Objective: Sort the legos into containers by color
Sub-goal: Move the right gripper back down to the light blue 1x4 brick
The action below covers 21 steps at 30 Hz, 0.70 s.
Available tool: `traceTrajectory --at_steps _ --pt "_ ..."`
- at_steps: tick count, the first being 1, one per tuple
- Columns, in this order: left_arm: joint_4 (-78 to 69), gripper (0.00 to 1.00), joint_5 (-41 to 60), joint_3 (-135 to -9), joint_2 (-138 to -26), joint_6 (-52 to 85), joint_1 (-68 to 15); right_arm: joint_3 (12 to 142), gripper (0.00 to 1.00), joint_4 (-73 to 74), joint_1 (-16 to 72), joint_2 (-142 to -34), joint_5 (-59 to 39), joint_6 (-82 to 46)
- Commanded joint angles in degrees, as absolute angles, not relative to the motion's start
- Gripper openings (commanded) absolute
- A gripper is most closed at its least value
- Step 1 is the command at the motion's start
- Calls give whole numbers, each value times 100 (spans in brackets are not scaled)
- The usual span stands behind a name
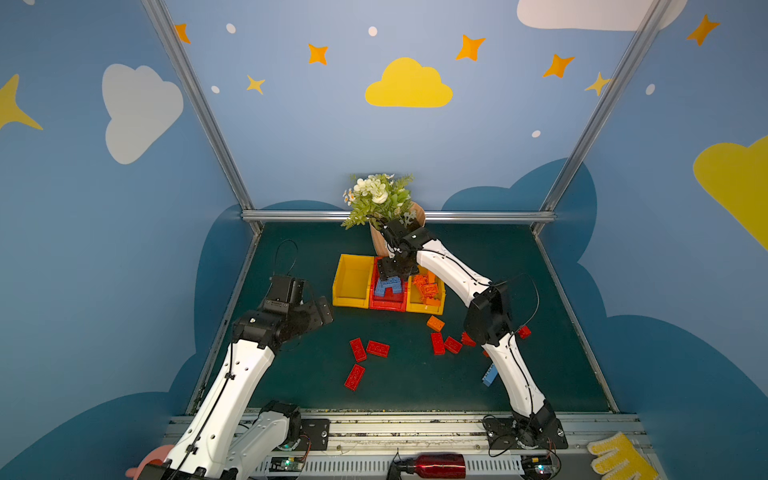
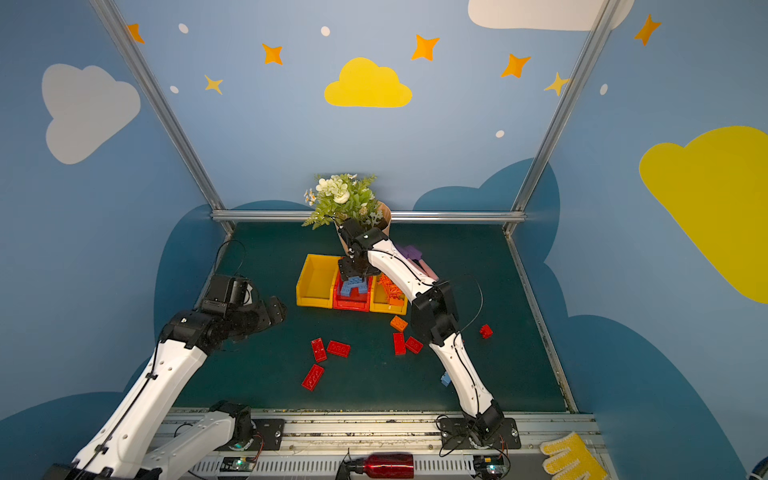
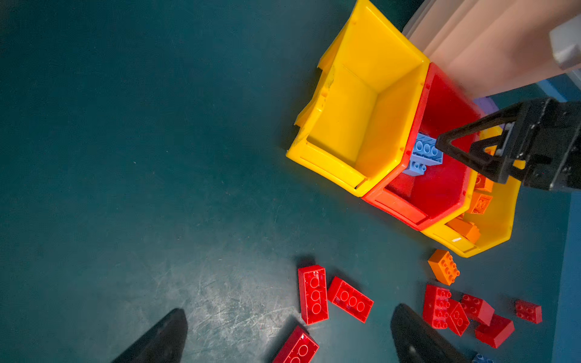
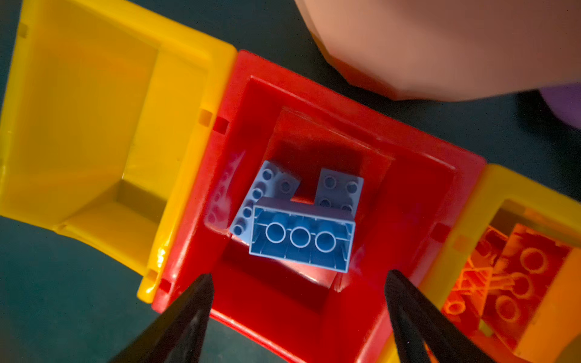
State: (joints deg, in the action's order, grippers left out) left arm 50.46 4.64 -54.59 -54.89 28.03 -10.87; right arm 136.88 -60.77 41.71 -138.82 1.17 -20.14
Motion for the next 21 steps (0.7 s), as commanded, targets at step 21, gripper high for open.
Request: traceTrajectory --at_steps 21 --pt "3149 100 2180 -5046 -6693 3132 -1518 7586 85 -5631 4114 -8989 843 -3226"
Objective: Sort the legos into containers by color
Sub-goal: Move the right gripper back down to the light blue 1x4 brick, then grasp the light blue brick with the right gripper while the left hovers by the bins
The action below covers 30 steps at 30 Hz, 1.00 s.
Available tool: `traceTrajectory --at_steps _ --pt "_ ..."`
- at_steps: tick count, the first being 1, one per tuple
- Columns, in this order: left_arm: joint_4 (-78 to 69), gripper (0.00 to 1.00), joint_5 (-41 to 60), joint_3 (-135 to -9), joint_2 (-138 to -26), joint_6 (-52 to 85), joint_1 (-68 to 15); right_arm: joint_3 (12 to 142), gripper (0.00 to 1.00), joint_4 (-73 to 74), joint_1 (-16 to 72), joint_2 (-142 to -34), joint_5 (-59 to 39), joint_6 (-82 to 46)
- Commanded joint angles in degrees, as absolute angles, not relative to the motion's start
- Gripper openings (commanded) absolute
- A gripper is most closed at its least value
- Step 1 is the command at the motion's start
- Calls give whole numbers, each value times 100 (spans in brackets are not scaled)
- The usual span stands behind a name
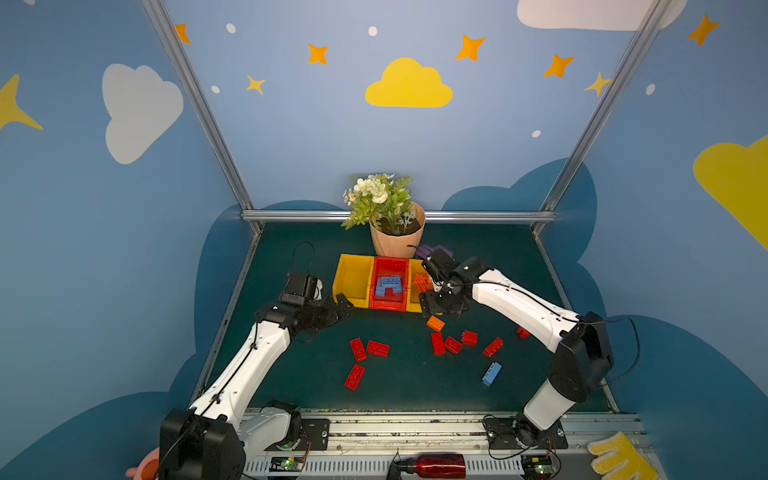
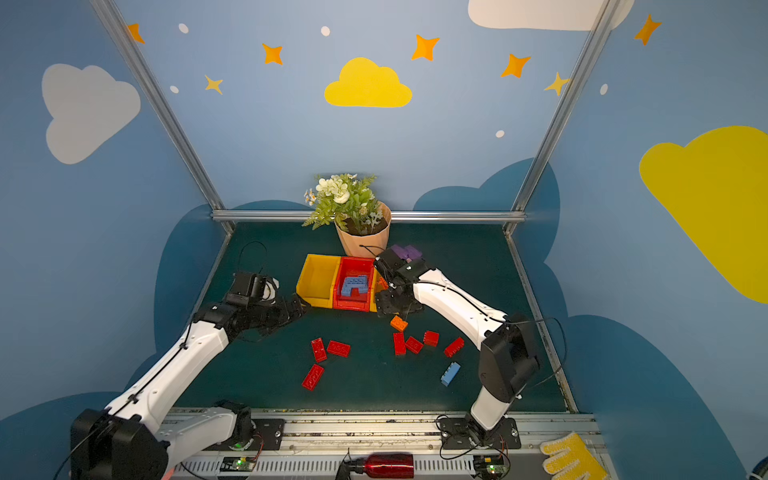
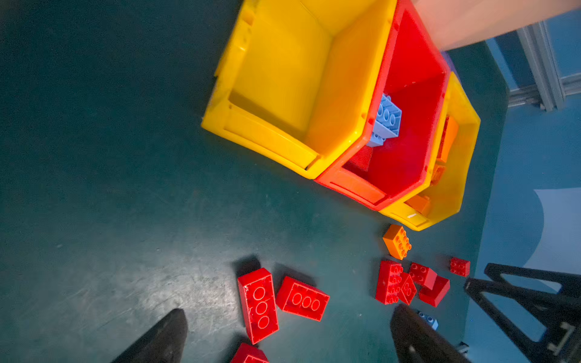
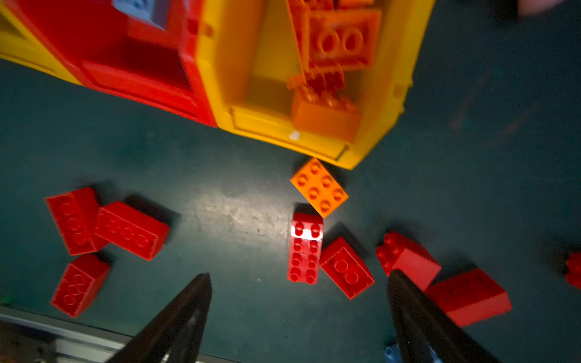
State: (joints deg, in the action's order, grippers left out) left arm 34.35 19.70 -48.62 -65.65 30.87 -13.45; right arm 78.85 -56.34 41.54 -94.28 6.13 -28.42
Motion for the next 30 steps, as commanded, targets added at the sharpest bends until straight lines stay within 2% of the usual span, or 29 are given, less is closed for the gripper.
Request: traceTrajectory --at_steps 1,9,16,25,30 --pt "3116 100 2180 -5096 -6764 3136 -1643 7383 85 -5680 4103 -8799 905 -3320" --pt "2877 100 2072 -5432 -7323 3139 -2601 5558 85 -6199 3971 -7140 1484 -4923" --pt "2777 100 2031 -5753 -7698 3087 -3210 4181 83 -6196 3594 -5813 1381 -5865" --pt "2828 100 1912 -6021 -7927 3092 -3472 3414 79 -5636 3394 -5633 908 -6369" --pt "3094 100 1592 -6250 -7874 2896 -3458 3266 75 -5304 3345 -5795 989 -6386"
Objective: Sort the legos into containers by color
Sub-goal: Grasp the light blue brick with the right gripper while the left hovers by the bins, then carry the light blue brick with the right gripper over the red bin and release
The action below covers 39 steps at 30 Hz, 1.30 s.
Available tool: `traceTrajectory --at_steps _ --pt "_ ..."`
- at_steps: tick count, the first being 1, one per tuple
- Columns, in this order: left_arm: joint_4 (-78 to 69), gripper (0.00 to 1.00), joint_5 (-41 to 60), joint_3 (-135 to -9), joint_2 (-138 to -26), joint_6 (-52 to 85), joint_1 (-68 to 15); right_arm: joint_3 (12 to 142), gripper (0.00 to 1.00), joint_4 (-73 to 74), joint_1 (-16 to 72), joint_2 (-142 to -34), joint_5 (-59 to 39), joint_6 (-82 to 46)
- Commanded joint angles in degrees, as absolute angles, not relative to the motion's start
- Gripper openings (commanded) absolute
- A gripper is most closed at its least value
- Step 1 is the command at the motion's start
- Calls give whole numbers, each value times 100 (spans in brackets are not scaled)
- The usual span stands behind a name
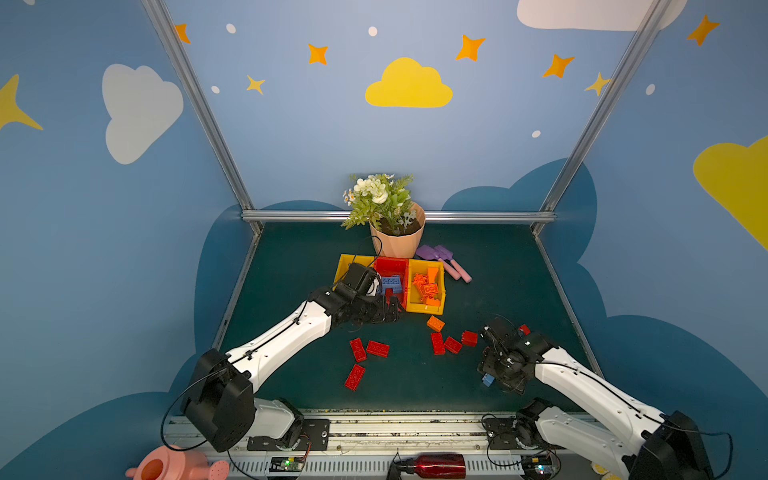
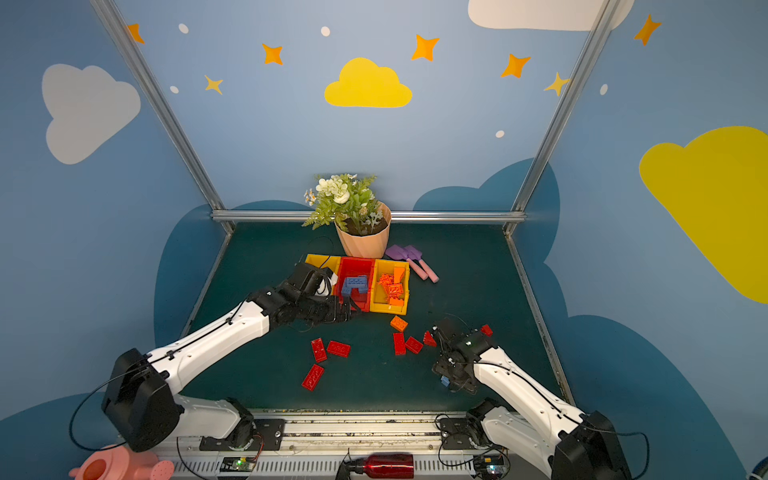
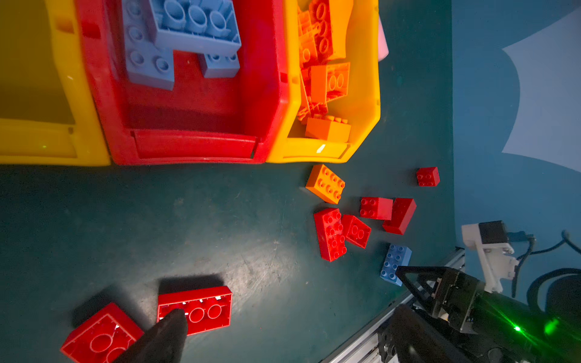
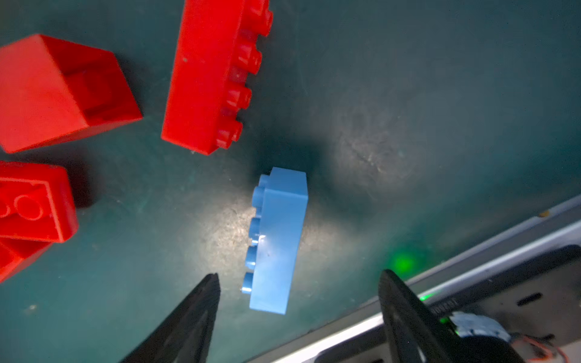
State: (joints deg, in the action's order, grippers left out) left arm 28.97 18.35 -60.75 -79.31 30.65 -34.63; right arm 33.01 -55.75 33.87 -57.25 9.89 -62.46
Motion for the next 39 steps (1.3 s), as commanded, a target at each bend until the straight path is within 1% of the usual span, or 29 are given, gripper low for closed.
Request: traceTrajectory --at_steps 1,3,5,8,10,13,17,19,21,27,32,35,39 --pt "3126 100 1563 -6268 -7853 2891 -3456 3250 74 -5269 3316 -5837 1005 -6365" --pt "3149 100 1537 -6269 -7823 2896 -3454 3191 71 -5132 3239 -5892 972 -6307" --pt "3162 100 1530 -6266 -7797 2916 -3447 3094 65 -4981 3157 -5947 898 -6235" --pt "3205 100 1483 -6252 -7733 2966 -3443 2978 53 -4871 3085 -6028 819 -6146" --pt "3215 100 1451 -6219 -7664 2994 -3439 2945 47 -4817 3068 -6047 731 -6055" --pt "3267 100 1371 -6187 -7565 3008 -3432 2953 41 -4816 3050 -6046 704 -6003" --pt "3375 100 1324 -6204 -7494 3008 -3380 2988 30 -4834 3033 -6107 634 -5961" --pt "3388 100 1330 -6205 -7479 3008 -3339 3019 28 -4843 3036 -6158 595 -5932" --pt "3395 100 1347 -6199 -7478 3002 -3289 3077 23 -4864 3034 -6192 556 -5871" --pt "3394 100 1406 -6099 -7417 3001 -3093 3583 17 -5139 3040 -6100 306 -5458" --pt "3401 100 1489 -5939 -7288 2953 -2862 4615 16 -5487 3100 -6222 190 -5061" --pt "3425 100 1520 -5847 -7193 2937 -2680 5378 16 -5527 3187 -6584 99 -4838" --pt "3568 100 1474 -5745 -7006 2922 -2445 6707 16 -5537 3428 -7537 -7 -4490"
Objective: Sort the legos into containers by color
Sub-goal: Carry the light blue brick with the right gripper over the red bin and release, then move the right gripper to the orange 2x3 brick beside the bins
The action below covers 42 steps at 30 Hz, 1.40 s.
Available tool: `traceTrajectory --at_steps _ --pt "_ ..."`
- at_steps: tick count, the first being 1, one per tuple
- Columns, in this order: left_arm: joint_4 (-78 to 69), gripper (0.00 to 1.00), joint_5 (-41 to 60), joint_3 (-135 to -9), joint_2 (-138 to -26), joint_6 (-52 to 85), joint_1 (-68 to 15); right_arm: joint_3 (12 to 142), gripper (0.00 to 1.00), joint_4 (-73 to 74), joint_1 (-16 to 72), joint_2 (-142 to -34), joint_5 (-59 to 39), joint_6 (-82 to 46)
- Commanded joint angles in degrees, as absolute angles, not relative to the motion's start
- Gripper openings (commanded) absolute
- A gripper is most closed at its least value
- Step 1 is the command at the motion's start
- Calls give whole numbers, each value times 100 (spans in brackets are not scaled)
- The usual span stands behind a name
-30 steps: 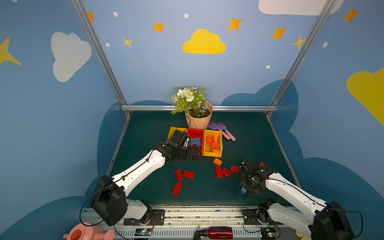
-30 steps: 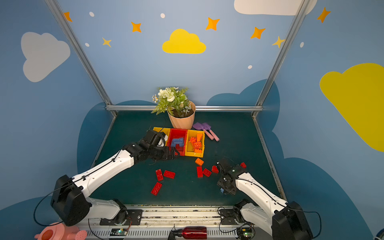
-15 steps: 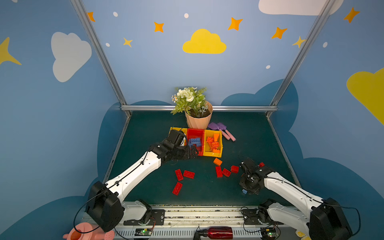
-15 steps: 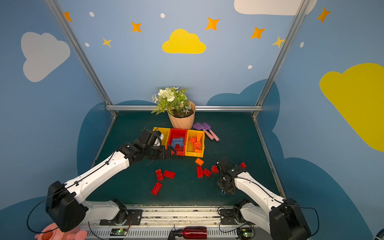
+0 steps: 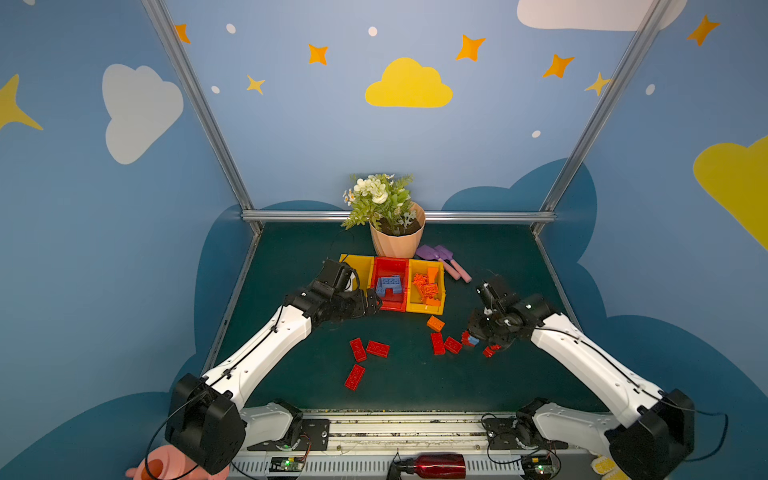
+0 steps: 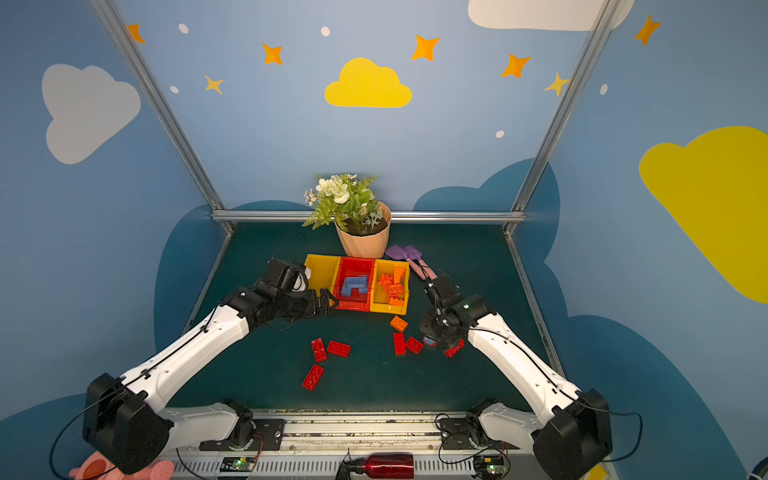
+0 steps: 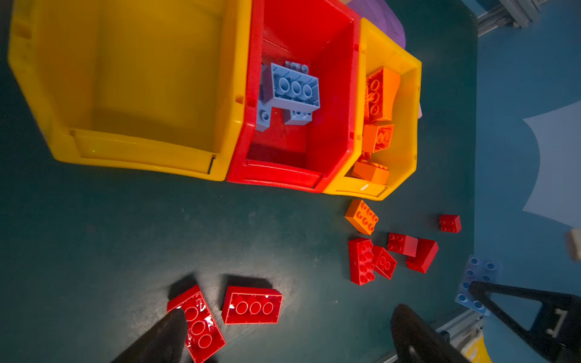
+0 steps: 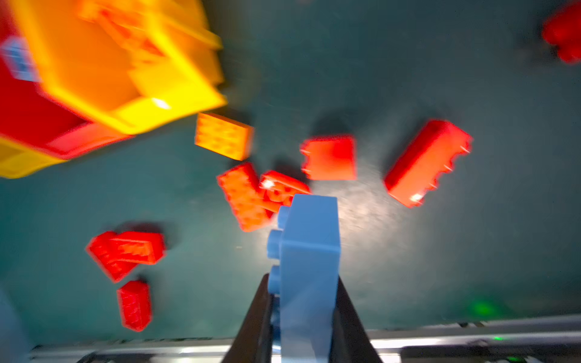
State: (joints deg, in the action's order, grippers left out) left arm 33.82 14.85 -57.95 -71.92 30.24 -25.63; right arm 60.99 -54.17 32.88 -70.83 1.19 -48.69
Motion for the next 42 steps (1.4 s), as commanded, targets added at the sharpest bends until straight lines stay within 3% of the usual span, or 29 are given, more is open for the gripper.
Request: traceTrajectory --at_steps 1,9,19,20,23,24,31,42 --pt "3621 100 1447 -5715 -6944 2916 -2402 7090 16 -5537 3505 -7834 -40 -4377" --pt "3753 100 1270 -5203 -6289 2884 -1980 10204 16 -5482 3989 -10516 -741 -3497" --pt "4236 100 863 -4932 -5671 2849 -1527 12848 18 -5812 4050 -13028 -1400 -3027" --pt "4253 100 860 -4914 -5643 2856 -1483 13111 24 -5918 4043 -13227 -1390 -2997" --pt "4289 100 878 -4943 -5646 2839 -1364 13644 58 -6190 4042 -13567 -1349 -2907" --pt "4281 100 900 -4958 -5664 2824 -1333 13698 66 -6208 4042 -13566 -1324 -2868" --pt "4015 100 1136 -5088 -6036 2818 -1215 13016 83 -6210 4014 -12769 -854 -2715" --pt "3550 100 2059 -5366 -6863 2883 -1212 8444 91 -5267 4055 -10099 488 -4348"
